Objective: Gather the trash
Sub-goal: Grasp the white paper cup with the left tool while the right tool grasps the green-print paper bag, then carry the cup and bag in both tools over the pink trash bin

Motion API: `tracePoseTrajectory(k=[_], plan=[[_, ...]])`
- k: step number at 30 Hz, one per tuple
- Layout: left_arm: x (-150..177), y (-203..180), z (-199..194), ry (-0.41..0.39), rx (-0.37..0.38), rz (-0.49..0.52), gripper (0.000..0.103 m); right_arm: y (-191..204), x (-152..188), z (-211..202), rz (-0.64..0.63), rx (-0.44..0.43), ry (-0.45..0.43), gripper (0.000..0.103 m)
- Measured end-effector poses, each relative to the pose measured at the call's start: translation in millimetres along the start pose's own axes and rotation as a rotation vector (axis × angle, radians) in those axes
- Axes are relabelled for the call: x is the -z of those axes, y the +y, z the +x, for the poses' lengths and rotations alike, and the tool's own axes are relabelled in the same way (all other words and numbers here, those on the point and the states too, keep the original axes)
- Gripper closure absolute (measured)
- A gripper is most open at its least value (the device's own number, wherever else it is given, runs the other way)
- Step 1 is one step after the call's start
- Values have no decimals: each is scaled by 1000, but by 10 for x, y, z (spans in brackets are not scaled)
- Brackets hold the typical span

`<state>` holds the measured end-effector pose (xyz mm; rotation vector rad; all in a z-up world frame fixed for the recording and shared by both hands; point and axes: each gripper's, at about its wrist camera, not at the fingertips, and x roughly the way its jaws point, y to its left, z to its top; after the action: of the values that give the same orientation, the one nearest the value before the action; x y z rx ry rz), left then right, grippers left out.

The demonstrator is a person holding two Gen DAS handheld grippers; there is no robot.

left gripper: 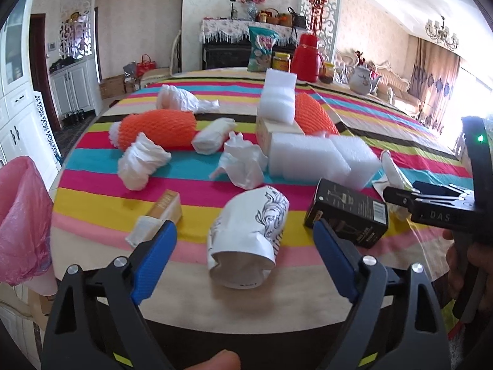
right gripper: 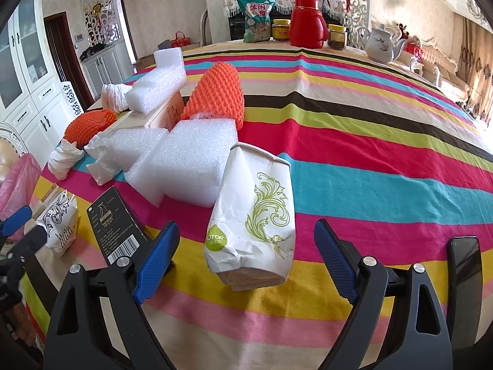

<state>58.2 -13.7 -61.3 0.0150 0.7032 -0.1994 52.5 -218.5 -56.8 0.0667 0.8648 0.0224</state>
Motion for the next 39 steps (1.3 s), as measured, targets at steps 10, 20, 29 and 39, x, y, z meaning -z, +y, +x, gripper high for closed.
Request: tracePoseTrajectory(k=[10, 20, 29, 39], plan=[[-19, -20, 198, 63, 19, 2, 24, -4, -23, 88, 0, -9, 22, 34], [-44, -10, 244, 91, 30, 3, 46, -30, -27, 59, 5, -23, 15, 52], [-203, 47, -96, -24, 53, -13, 46, -24, -185, -244, 18, -45, -94, 52], [-453, 920, -744, -190, -136, -126, 46, 665, -601, -598, -95, -221, -196, 52]])
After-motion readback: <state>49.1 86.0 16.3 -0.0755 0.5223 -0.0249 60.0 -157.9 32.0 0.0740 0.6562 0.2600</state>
